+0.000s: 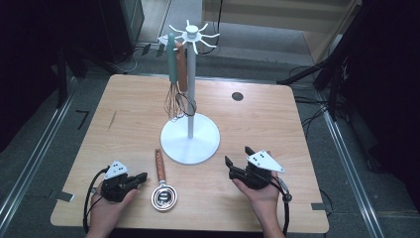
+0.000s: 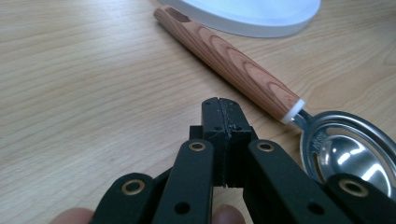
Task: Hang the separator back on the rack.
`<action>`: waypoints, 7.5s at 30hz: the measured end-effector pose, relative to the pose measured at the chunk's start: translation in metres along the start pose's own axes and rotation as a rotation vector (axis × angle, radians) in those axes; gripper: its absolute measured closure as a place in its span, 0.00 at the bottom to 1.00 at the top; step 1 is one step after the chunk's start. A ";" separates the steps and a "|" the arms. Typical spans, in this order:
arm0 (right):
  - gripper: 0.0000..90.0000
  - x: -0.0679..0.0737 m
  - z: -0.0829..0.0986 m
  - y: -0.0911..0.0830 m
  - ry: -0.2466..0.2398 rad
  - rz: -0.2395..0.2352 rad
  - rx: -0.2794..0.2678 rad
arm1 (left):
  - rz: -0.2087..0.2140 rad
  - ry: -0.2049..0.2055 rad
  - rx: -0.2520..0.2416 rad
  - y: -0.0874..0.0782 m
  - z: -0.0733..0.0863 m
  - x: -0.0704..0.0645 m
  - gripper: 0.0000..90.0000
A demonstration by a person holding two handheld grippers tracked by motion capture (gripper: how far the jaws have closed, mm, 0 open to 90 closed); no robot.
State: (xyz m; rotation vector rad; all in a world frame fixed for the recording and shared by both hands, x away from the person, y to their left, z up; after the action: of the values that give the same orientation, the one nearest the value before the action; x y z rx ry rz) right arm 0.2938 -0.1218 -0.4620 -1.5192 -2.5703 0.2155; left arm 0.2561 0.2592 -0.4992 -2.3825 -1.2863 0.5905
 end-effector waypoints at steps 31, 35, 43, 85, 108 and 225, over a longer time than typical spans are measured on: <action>0.49 0.014 0.012 0.005 0.001 -0.060 0.054 | 0.078 0.035 0.050 0.013 0.005 -0.025 1.00; 0.48 0.015 0.012 0.006 0.000 -0.059 0.064 | 0.084 0.035 0.052 0.014 0.005 -0.028 1.00; 0.48 0.017 0.013 0.006 -0.006 -0.067 0.075 | 0.114 0.047 0.062 0.019 0.004 -0.039 1.00; 0.75 0.106 0.015 0.038 0.070 -0.351 0.322 | 0.027 -0.011 -0.098 -0.011 -0.017 0.005 0.81; 0.78 0.130 0.037 0.056 -0.040 -0.342 0.439 | -0.173 -0.160 -0.228 -0.031 -0.015 0.070 0.51; 0.74 -0.037 0.009 0.046 -0.069 -0.014 0.959 | -0.270 -0.166 -0.255 -0.031 -0.009 0.087 0.43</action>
State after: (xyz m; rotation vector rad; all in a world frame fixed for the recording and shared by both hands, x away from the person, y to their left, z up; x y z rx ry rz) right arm 0.3490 -0.1323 -0.4816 -1.0944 -1.9710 1.2793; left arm 0.2819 0.3478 -0.4924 -2.3329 -1.8172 0.5814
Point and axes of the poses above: each handheld gripper's, and its own axes: y roughly forward along the jaws, z roughly out of its underside, x roughly to its left, the point moved 2 cm from there along y, roughly forward along the jaws, and after that the axes turned 11 degrees about -x, right-handed, at the moved point
